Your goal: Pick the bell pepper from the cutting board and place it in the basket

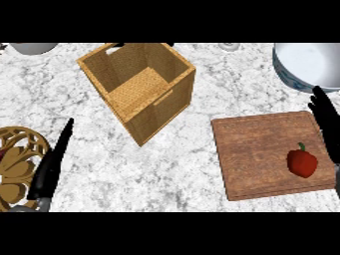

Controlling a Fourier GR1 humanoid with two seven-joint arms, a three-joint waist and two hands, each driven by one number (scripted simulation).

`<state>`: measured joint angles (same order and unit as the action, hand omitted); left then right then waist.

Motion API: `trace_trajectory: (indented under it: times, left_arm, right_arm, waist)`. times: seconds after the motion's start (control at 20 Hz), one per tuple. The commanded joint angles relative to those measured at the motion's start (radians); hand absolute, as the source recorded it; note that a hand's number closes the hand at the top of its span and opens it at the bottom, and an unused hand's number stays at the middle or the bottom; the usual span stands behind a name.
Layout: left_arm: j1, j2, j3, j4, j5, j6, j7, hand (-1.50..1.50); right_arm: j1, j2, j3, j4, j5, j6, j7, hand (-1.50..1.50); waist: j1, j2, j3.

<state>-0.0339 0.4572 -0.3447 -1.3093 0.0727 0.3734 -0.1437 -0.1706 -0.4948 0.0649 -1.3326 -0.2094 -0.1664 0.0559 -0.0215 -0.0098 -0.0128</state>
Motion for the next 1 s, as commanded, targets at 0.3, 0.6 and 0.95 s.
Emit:
trace_trajectory:
  times: [0.3, 0.6, 0.95]
  left_arm:
    - [-0.096, -0.010, 0.181, -0.092, 0.187, -0.015, 0.141, 0.00]
    - [-0.149, 0.002, 0.176, -0.117, 0.196, -0.043, 0.192, 0.00]
    - [-0.150, 0.012, 0.194, -0.130, 0.205, -0.049, 0.216, 0.00]
  right_arm:
    - [0.164, -0.067, -0.265, -0.182, 0.017, -0.234, -0.195, 1.50]
    - [0.144, 0.077, -0.230, -0.017, 0.359, -0.771, -0.096, -1.50]
    - [0.187, -0.094, -0.222, -0.022, 0.606, -0.805, 0.400, -1.50]
  waist:
    - [-0.043, -0.010, 0.014]
    - [0.022, 0.014, 0.010]
    - [0.020, 0.008, 0.002]
